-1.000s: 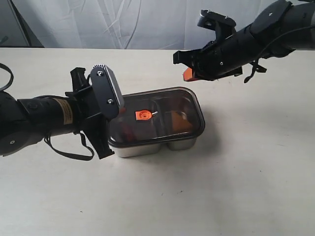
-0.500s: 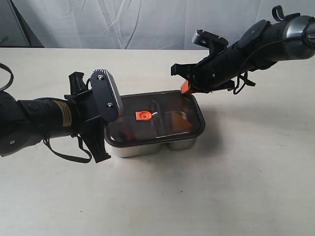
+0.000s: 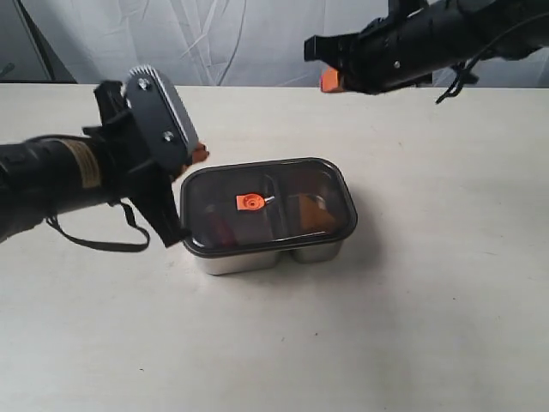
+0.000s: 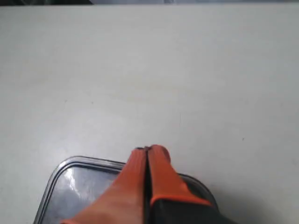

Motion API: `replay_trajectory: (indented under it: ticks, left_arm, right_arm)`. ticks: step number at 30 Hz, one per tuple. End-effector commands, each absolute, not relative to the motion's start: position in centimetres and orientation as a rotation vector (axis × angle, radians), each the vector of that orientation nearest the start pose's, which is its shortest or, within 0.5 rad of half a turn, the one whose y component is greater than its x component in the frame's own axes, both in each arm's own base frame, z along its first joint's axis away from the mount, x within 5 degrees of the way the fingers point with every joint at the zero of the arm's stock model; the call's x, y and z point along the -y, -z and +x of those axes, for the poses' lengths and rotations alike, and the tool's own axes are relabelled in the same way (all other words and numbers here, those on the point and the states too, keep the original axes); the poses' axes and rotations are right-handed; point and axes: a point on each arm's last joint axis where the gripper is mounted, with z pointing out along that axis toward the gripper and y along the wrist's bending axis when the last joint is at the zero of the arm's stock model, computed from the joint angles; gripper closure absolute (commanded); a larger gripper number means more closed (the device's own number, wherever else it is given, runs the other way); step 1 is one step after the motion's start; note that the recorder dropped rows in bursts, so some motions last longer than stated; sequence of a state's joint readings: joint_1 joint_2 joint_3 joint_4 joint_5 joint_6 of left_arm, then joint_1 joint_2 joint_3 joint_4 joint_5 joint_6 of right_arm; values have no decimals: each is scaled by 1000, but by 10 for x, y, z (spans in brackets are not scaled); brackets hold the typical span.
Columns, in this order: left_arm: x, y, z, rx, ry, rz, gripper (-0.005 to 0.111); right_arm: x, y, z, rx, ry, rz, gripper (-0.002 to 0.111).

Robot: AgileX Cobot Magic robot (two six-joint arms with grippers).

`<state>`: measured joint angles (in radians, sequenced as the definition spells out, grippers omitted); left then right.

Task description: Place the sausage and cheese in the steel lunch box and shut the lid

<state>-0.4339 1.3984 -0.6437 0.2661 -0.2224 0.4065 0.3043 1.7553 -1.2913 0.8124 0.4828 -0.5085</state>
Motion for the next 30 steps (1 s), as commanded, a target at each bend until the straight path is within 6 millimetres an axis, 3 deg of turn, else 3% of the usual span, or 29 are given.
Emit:
replay_trajectory:
  ticks: [1, 4, 8, 11, 14, 19, 25, 30]
  left_arm:
    - [110, -284, 230, -1635, -26, 850, 107]
    - [98, -308, 206, -1608, -38, 829, 107]
    - [70, -343, 151, -1580, -30, 765, 107]
    - [55, -349, 119, -1579, 5, 723, 107]
    - [44, -332, 95, -1613, 62, 664, 107]
    - [35, -321, 76, -1608, 123, 585, 107]
    - [30, -321, 65, -1592, 147, 565, 107]
    - [30, -322, 64, -1586, 147, 563, 107]
  right_arm:
    - [-133, -318, 344, -2174, -532, -357, 109]
    - [-119, -327, 318, -2131, -447, -349, 109]
    - [-89, -307, 252, -2062, -372, -263, 109]
    - [-74, -285, 218, -2036, -333, -221, 109]
    - [-64, -258, 193, -2068, -306, -206, 109]
    - [-58, -232, 173, -2130, -298, -203, 109]
    - [-59, -231, 172, -2149, -426, -5, 109]
    - [-58, -232, 172, -2146, -436, 17, 109]
